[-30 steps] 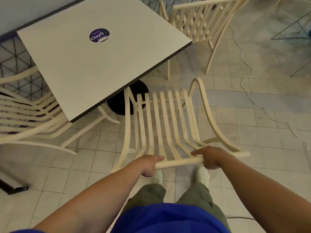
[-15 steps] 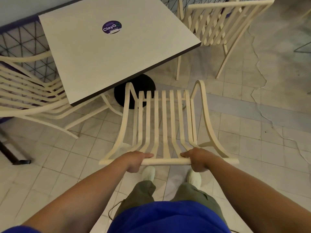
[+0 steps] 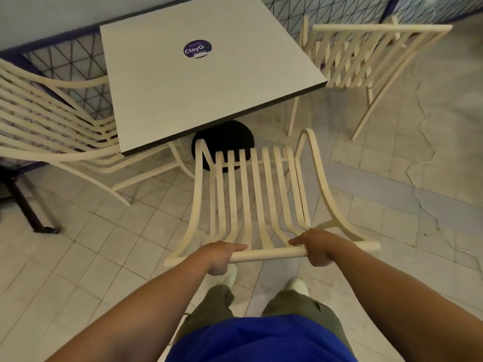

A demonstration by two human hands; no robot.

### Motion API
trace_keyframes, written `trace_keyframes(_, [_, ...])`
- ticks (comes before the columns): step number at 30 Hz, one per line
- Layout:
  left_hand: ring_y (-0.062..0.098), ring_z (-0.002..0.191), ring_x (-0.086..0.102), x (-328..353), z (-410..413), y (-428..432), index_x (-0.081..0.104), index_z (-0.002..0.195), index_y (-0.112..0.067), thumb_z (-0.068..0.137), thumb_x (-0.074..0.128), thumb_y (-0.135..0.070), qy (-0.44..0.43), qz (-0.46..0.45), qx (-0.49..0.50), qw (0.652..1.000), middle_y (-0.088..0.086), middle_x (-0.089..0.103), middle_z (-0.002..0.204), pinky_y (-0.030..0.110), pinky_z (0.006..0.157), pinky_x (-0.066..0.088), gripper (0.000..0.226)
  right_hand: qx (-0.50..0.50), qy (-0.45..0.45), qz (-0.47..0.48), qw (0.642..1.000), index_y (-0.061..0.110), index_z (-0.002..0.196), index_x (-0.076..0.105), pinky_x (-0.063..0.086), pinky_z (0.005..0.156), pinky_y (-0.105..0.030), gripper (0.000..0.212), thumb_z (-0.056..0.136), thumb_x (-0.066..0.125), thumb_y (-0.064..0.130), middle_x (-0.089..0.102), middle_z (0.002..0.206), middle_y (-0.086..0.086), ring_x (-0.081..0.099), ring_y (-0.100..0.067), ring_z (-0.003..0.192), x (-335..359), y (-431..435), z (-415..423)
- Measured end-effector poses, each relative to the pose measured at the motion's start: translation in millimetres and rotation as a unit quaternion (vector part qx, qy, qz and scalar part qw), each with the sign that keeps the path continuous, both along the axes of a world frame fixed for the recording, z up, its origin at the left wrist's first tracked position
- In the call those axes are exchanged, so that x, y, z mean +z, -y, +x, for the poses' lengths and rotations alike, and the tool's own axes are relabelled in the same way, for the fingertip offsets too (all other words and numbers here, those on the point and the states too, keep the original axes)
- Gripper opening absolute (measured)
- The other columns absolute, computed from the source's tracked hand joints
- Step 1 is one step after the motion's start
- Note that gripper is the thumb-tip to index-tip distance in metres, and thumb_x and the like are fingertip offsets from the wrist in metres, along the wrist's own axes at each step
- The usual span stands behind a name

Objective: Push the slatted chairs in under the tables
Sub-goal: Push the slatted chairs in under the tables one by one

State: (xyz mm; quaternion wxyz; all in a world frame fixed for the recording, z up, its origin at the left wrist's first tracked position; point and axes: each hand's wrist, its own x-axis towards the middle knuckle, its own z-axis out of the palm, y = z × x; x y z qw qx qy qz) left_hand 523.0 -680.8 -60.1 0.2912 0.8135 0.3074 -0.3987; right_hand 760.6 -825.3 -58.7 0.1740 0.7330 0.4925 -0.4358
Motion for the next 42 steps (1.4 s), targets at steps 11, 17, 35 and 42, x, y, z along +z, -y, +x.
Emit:
trace_keyframes(11, [0.021,0.098,0.057,-1.7,20.7,25.4,0.021,0.153,-0.052,0.095,0.053,0.001,0.013,0.011,0.063,0.998,0.005,0.055,0.127,0.032,0.081,0.05,0.085,0.087,0.002,0.015,0.996,0.039,0.149,0.039,0.049,0.097,-0.036,0.071,0.088,0.064,0.011,0.054,0.133,-0.003,0.058,-0.025,0.114,-0.1,-6.6,40.1])
trace_keyframes(17, [0.02,0.089,0.055,8.6,18.5,27.2,0.023,0.152,-0.054,0.095,0.05,-0.003,0.005,0.018,0.071,0.997,0.005,0.054,0.132,0.03,0.073,0.047,0.081,0.094,0.017,0.023,0.995,0.037,0.145,0.045,0.049,0.099,-0.036,0.062,0.089,0.064,0.017,0.058,0.13,-0.001,0.059,-0.022,0.113,7.5,-4.7,43.6])
trace_keyframes(35, [0.025,0.101,0.061,-3.3,11.3,28.4,0.023,0.153,-0.052,0.09,0.055,0.002,0.017,0.052,0.05,0.997,0.005,0.054,0.129,0.038,0.086,0.055,0.089,0.058,0.086,0.019,0.994,0.048,0.146,0.039,0.05,0.096,-0.033,0.073,0.089,0.064,0.007,0.057,0.134,0.004,0.059,-0.018,0.111,3.0,16.7,55.9])
trace_keyframes(42, [0.02,0.09,0.057,2.1,18.8,31.1,0.023,0.152,-0.055,0.092,0.054,0.003,0.004,0.054,0.067,0.996,0.002,0.054,0.123,0.032,0.077,0.051,0.089,0.068,0.049,0.04,0.996,0.051,0.142,0.043,0.052,0.094,-0.035,0.068,0.089,0.063,0.013,0.06,0.128,0.005,0.06,-0.017,0.105,-2.3,20.3,69.7])
